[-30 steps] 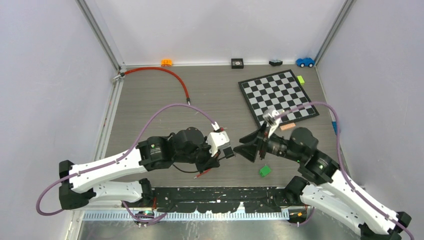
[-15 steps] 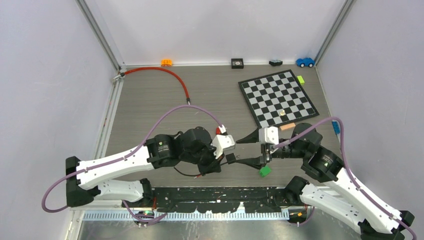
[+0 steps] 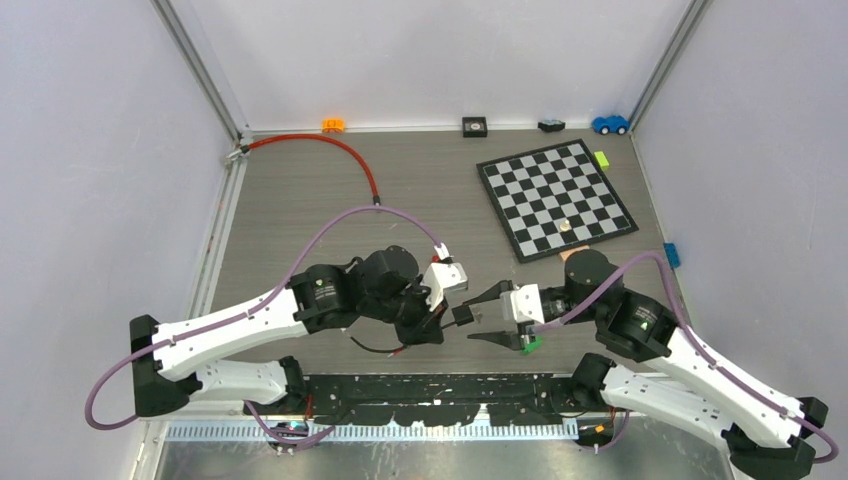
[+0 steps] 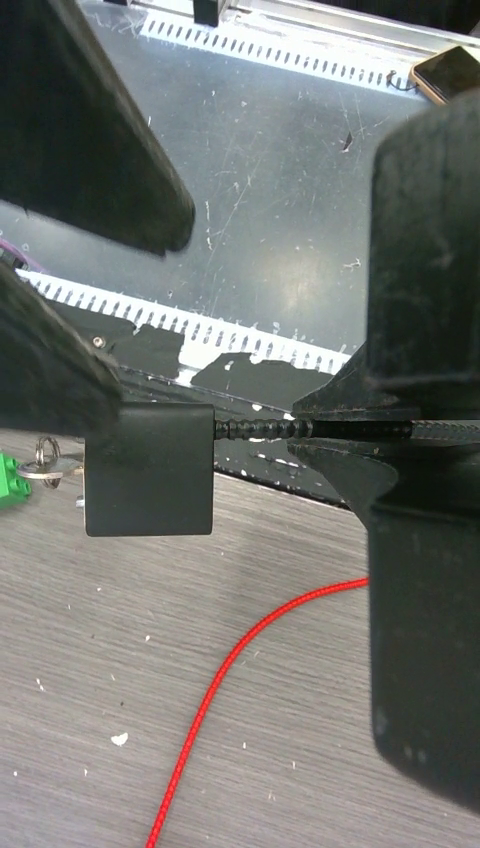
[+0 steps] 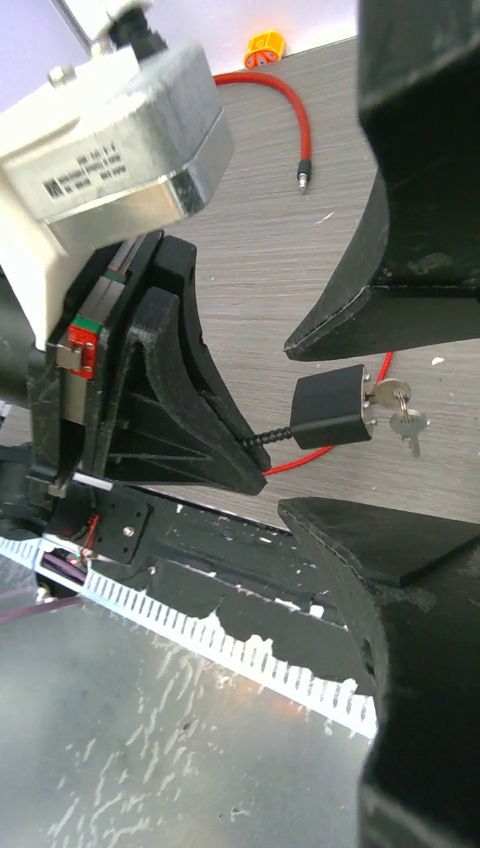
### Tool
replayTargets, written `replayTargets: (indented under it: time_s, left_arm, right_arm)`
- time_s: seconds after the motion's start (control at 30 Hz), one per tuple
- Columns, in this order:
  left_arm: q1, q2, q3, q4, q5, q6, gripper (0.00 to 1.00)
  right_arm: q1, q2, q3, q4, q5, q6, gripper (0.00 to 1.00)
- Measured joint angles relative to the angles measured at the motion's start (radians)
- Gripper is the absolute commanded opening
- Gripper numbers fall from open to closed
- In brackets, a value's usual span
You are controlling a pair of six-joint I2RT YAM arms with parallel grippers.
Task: Lock with the key
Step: Pick up the lock from the center of the board.
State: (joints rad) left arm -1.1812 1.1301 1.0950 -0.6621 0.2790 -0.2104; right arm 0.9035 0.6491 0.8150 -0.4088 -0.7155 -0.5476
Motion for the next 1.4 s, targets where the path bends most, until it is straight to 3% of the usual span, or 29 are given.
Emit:
replayTargets:
  time_s: [0.37,0.47,0.6,0.67,0.7,0.8,0.9,1.07,1.4]
  left_arm:
    - [0.004,0.008,0.003,0.013,0.066,-0.019,0.0]
    - [0.004,0.009,0.003,0.018,0.082,-0.022,0.0]
    - [0.004,0.009,0.003,0.022,0.099,-0.026,0.0]
    - [0.004,0.009,0.003,0.02,0.1,-0.025,0.08]
    - [0.005,0.009,0.003,0.021,0.101,-0.026,0.17]
    - [0.008,0.009,0.005,0.022,0.103,-0.025,0.43]
    - [0.008,0.009,0.02,0.013,0.09,-0.024,0.52]
    - [0.008,-0.011,0.029,-0.005,0.055,-0.018,0.53]
    - [0.008,-0.082,0.03,-0.037,0.027,-0.017,0.43]
  right_arm:
    - [0.095,0.103,-0.001,-0.087,0.145,-0.171,0.55]
    - [0.127,0.111,-0.001,-0.101,0.195,-0.19,0.46]
    - [0.156,0.108,-0.001,-0.101,0.244,-0.207,0.26]
    - [0.162,0.103,-0.003,-0.104,0.252,-0.207,0.1]
    - [0.162,0.098,-0.006,-0.103,0.254,-0.208,0.03]
    - [0.162,0.084,-0.016,-0.092,0.256,-0.178,0.01]
    - [0.162,0.079,-0.022,-0.087,0.243,-0.124,0.01]
    - [0.162,0.029,-0.1,0.031,0.212,0.097,0.01]
    - [0.163,-0.113,-0.253,0.282,0.309,0.546,0.01]
